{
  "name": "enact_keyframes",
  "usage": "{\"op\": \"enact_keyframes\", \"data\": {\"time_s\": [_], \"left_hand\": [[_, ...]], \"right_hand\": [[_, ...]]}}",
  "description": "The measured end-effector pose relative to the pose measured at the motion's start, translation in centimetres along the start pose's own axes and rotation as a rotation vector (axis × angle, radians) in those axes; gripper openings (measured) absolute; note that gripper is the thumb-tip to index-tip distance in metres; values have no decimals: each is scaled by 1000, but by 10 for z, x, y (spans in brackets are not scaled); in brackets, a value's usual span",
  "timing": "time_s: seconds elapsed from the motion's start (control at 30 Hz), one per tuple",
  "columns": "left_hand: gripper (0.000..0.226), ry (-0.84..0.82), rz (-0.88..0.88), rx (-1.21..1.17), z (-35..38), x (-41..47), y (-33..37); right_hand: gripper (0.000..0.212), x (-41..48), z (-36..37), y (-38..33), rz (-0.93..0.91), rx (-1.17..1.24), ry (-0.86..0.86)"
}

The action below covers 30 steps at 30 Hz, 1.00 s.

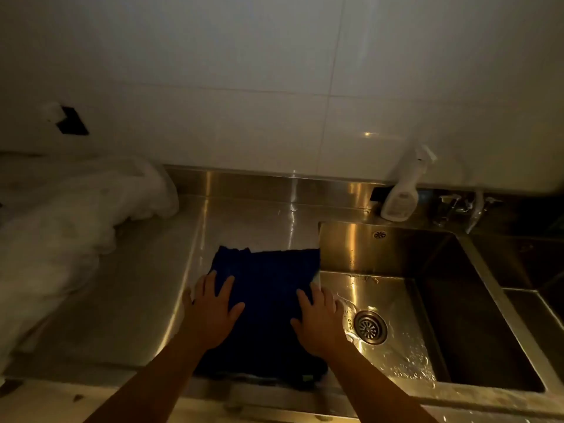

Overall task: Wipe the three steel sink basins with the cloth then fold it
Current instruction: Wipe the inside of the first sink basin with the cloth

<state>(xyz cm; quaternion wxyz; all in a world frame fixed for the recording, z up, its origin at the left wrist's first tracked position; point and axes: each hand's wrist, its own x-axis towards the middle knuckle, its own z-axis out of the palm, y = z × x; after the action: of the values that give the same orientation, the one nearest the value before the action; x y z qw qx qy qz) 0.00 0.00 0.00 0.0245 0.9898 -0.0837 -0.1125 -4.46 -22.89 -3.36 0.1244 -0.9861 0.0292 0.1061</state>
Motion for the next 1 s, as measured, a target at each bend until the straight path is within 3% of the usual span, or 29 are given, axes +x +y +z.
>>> {"op": "enact_keyframes", "data": {"time_s": [0.07, 0.2, 0.33, 0.43, 0.47, 0.57, 0.63, 0.7, 0.83, 1.0], "left_hand": [[129, -36, 20, -30, 3, 3, -9], [72, -98, 38, -29, 28, 20, -26], [72, -124, 47, 0, 41, 29, -33], [117, -150, 66, -16, 43, 32, -33], [118, -155, 65, -26, 44, 33, -33], [71, -157, 79, -52, 51, 38, -36], [65, -149, 83, -70, 54, 42, -37], [69, -145, 83, -54, 53, 44, -36], [128, -146, 86, -85, 47, 47, -29], [135, -146, 76, -117, 43, 46, -19]], "right_hand": [[71, 6, 7, -13, 17, -16, -33], [80, 19, 21, -38, 38, -17, -81], [88, 34, 28, -60, 35, -21, -108], [94, 43, 35, -73, 42, -39, -179], [95, 45, 38, -76, 46, -39, -212], [95, 47, 44, -82, 59, -35, -283], [94, 47, 45, -83, 52, -46, -274], [93, 47, 44, -83, 41, -63, -269], [89, 44, 46, -85, 48, -71, -250], [73, 34, 54, -86, 52, -61, -239]]}}
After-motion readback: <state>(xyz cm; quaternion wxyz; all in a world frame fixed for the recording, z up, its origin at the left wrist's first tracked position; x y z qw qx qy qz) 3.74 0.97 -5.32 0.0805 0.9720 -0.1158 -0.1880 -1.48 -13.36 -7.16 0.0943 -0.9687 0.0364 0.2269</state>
